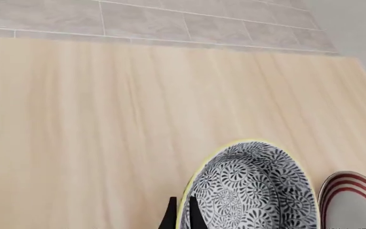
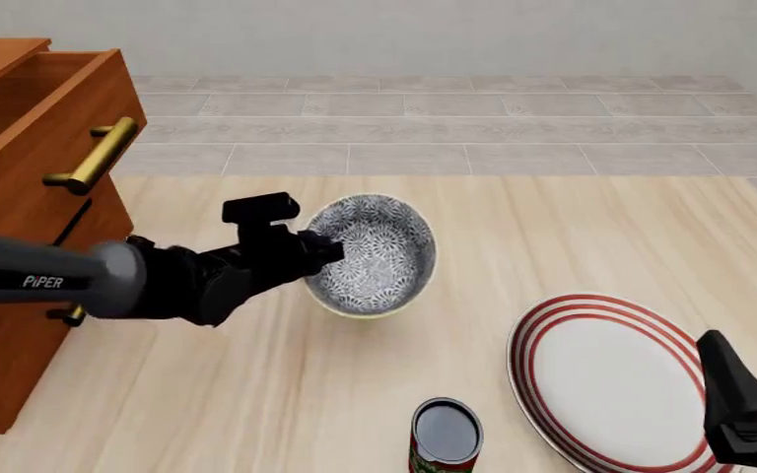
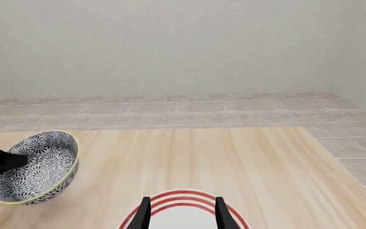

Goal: Put the bowl on top of the cabinet.

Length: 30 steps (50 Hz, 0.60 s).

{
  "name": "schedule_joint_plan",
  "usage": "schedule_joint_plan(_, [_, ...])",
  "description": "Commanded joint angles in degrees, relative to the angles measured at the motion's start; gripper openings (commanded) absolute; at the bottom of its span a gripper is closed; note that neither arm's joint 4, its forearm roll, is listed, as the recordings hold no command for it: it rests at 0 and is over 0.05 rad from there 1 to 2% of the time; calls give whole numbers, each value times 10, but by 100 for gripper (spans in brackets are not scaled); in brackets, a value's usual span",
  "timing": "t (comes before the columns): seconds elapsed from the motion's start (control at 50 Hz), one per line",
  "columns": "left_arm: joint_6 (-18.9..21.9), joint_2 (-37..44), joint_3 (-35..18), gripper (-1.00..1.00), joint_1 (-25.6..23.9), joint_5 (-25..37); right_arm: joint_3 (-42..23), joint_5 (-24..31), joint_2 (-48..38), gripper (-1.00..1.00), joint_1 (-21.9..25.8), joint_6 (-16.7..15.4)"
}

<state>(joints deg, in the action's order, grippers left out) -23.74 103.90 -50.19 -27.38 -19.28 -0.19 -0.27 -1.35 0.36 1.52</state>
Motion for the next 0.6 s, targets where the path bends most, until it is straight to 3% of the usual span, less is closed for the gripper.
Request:
schedule_joint_plan(0.02, [11,-37,-11,-100,-11,28,0,0,1,100,-1,1])
schedule_joint_plan(0.22, [31,-67,-21,-100,-6,57,-1,5,8,100,-1,2])
schedule_joint_plan(0.6, [32,-129,-35,-100,-1,103,1,-2,1,100,2,0])
